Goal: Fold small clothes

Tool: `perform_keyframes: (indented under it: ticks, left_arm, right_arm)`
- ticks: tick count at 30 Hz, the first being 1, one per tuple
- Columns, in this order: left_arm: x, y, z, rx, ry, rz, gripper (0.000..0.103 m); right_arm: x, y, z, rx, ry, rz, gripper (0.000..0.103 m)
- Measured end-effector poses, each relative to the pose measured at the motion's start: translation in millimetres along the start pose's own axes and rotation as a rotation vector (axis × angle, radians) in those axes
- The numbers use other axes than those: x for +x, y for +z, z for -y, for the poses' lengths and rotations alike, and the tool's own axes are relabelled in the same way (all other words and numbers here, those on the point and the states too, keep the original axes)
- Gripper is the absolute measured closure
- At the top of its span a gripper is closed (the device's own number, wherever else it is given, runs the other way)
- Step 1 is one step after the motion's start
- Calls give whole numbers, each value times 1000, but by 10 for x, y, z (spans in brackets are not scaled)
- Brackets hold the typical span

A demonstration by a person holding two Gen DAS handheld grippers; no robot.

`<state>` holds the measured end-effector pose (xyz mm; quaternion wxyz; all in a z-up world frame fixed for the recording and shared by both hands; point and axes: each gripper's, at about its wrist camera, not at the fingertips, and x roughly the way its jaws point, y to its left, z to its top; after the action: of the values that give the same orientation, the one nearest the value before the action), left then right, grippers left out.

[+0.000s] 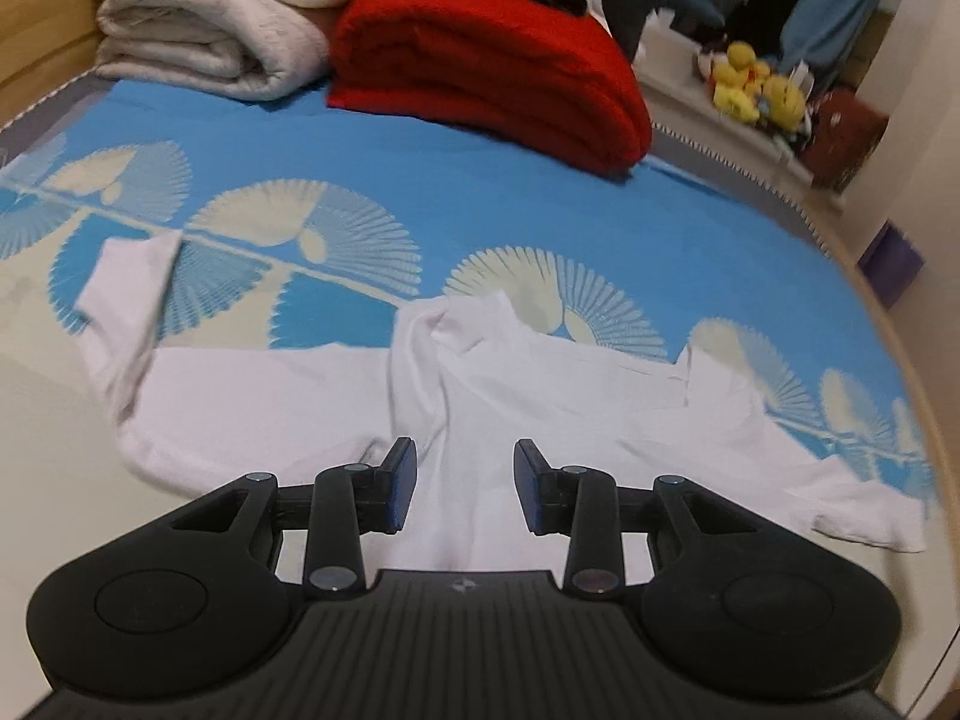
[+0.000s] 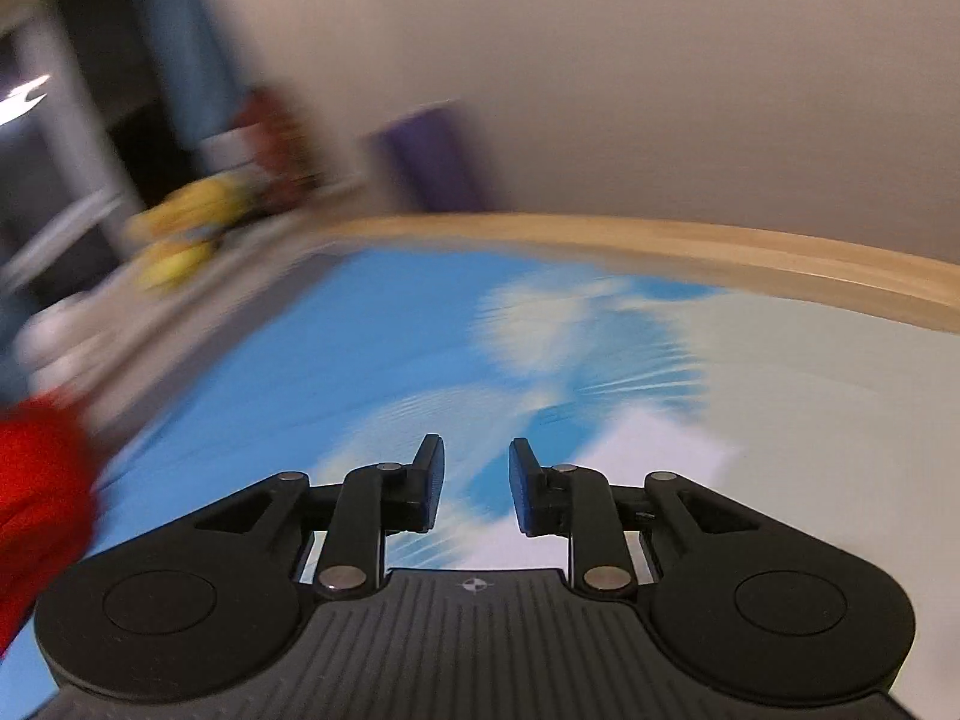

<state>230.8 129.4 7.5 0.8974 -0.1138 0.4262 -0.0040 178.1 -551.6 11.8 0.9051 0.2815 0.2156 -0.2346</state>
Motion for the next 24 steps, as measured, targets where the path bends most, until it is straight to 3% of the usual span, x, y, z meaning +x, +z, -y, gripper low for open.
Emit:
perform_keyframes:
  ticks: [3,8,10,12,14,16,21,23,24]
  left_arm:
    - [-343,-116,-135,1,-9,-22,63]
    - [-802,-614,-297,73,-18,-78,63]
    - [-799,-892,-407,78,-18,-126,61]
    - [-686,-1164,-558,51,-10,-186,53]
    - [-462,-1441,-758,-19,-18,-303,53]
    - [-288,-1624,-860,-55,16,-420,53]
    - [-119,-1785,-778,48,-4,-486,53]
    - [-69,-1850,-742,82,-10,-508,54]
    - [-55,-1874,-698,122,-5,-516,59]
  right_arm:
    - [-426,-225,-420,-160,220,-119,68]
    - [-816,-941,-829,-387,440,-400,38]
    - [-770,-1283,-890,-472,453,-505,35]
    - [-626,-1601,-873,-513,410,-612,35]
    - [-462,-1833,-845,-544,352,-696,36]
    - [-402,-1979,-878,-585,352,-727,36]
    - [-189,-2085,-899,-573,411,-768,36]
    - [-140,-2142,-898,-591,414,-798,40]
    - [-96,-2213,-867,-618,414,-819,48]
